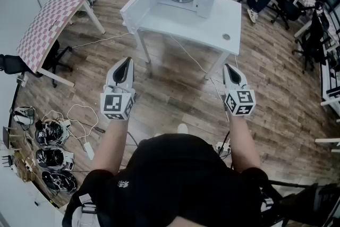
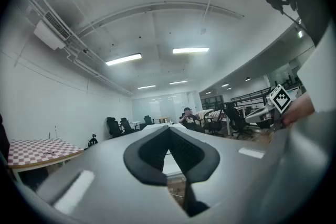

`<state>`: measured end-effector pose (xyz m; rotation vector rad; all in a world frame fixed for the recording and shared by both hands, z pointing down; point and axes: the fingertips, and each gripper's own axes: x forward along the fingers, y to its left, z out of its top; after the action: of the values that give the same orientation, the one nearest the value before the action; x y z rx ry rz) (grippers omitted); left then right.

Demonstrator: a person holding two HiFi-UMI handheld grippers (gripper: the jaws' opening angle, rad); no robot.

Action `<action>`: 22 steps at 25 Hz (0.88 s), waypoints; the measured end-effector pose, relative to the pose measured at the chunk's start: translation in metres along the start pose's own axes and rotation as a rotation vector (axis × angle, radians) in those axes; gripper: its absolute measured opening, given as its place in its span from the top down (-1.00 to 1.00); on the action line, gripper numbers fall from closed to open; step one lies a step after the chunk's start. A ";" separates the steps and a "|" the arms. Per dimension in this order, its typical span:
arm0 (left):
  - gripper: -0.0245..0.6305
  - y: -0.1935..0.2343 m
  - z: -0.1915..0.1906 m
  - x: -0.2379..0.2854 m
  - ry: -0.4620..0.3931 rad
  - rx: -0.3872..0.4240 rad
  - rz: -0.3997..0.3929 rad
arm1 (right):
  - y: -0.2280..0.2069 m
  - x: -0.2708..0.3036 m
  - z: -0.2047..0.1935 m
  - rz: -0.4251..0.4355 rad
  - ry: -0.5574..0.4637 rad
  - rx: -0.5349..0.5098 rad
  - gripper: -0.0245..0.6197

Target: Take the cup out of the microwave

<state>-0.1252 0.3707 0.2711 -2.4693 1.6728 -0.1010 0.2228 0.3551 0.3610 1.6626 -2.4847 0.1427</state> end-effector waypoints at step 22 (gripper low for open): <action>0.91 -0.036 -0.023 0.085 0.054 0.047 0.028 | -0.067 0.066 -0.016 0.073 -0.052 0.080 0.92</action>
<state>-0.0643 0.3029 0.2974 -2.4291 1.7053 -0.2031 0.2612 0.2721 0.3882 1.6264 -2.6116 0.2127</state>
